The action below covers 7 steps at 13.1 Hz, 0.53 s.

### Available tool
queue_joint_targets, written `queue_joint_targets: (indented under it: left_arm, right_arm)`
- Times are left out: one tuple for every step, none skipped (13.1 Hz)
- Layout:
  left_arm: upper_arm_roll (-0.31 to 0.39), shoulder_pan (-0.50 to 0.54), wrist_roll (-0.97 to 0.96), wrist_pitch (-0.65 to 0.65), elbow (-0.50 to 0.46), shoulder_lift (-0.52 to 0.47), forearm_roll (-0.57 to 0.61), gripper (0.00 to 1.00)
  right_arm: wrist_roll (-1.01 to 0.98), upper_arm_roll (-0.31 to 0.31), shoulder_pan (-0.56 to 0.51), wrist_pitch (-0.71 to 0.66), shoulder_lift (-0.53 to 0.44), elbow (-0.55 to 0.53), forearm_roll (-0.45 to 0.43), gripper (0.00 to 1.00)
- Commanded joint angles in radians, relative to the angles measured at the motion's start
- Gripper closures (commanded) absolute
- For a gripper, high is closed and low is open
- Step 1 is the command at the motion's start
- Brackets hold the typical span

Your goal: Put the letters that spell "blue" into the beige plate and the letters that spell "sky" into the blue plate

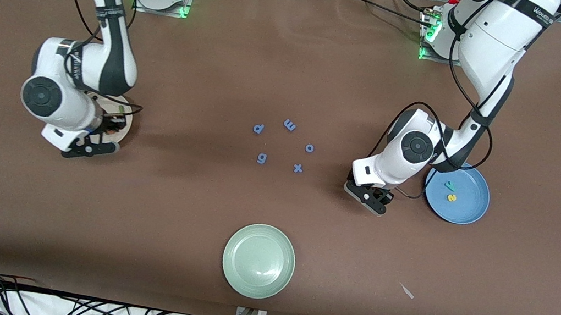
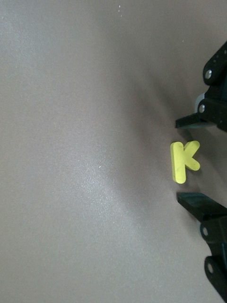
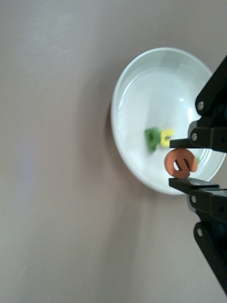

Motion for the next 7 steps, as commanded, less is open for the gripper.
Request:
queue_joint_targets:
  left_arm:
    - [0.003,-0.004,-0.006,0.002,0.023,0.024,0.025,0.52]
    - [0.003,-0.004,-0.006,0.002,0.023,0.024,0.023,0.59]
    - [0.003,-0.004,-0.006,0.002,0.023,0.024,0.025,0.67]
    - [0.004,-0.004,-0.004,0.002,0.023,0.023,0.025,0.76]
    - [0.004,-0.002,-0.003,0.002,0.023,0.021,0.025,0.82]
    - [0.004,-0.001,-0.003,0.001,0.023,0.014,0.023,0.87]
    - [0.004,0.007,-0.001,-0.001,0.021,-0.008,0.025,0.88]
  right_arm:
    - [-0.005,-0.010,-0.039,-0.007,0.028,-0.033,0.011,0.77]
    - [-0.004,-0.009,-0.053,-0.009,0.046,-0.033,0.011,0.48]
    - [-0.001,-0.009,-0.060,-0.009,0.051,-0.030,0.011,0.00]
    - [0.005,-0.007,-0.058,-0.012,0.046,-0.024,0.011,0.00]
    - [0.011,0.000,-0.055,-0.031,0.039,-0.008,0.011,0.00]
    - [0.016,0.006,-0.052,-0.070,0.034,0.022,0.012,0.00]
    - [0.028,0.016,-0.050,-0.126,0.031,0.064,0.017,0.00]
